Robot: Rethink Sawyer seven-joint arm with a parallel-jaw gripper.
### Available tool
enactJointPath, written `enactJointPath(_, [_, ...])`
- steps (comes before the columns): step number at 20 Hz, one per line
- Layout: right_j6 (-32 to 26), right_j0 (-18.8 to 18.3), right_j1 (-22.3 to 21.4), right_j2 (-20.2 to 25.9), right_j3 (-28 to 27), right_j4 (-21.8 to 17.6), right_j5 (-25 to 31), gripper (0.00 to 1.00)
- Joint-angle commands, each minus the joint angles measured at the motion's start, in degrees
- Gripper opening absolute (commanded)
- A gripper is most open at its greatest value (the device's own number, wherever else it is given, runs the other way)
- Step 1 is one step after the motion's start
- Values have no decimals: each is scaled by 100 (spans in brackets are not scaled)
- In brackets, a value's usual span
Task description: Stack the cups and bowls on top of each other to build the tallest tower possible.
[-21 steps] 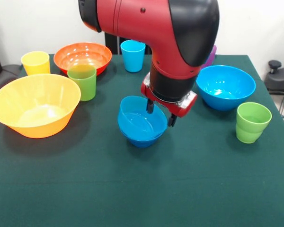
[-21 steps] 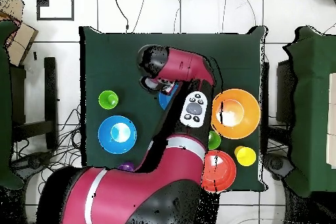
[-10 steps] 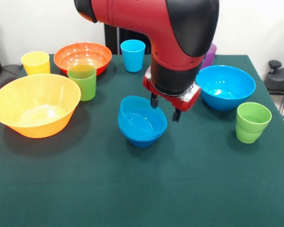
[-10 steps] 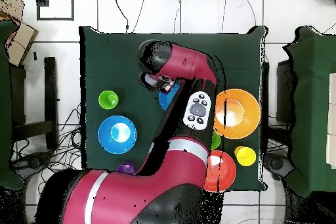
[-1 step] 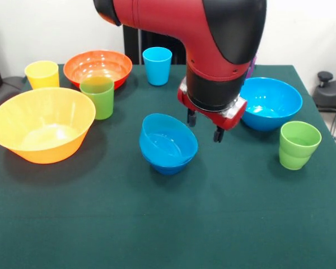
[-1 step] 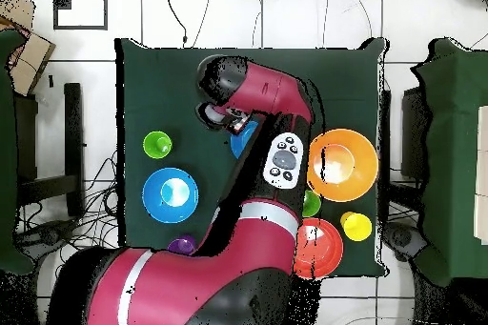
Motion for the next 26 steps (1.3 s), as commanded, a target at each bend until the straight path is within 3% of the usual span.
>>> enactJointPath(1, [1088,197,-3,437,238,100,476,100])
enactJointPath(7, [1017,241,-174,462,725,163,0,100])
enactJointPath(13, [1261,480,-112,423,821,236,-281,100])
enactJointPath(20, [1497,570,262,371,317,344,-36,100])
enactJointPath(26, [1975,850,508,315,150,531,-175,100])
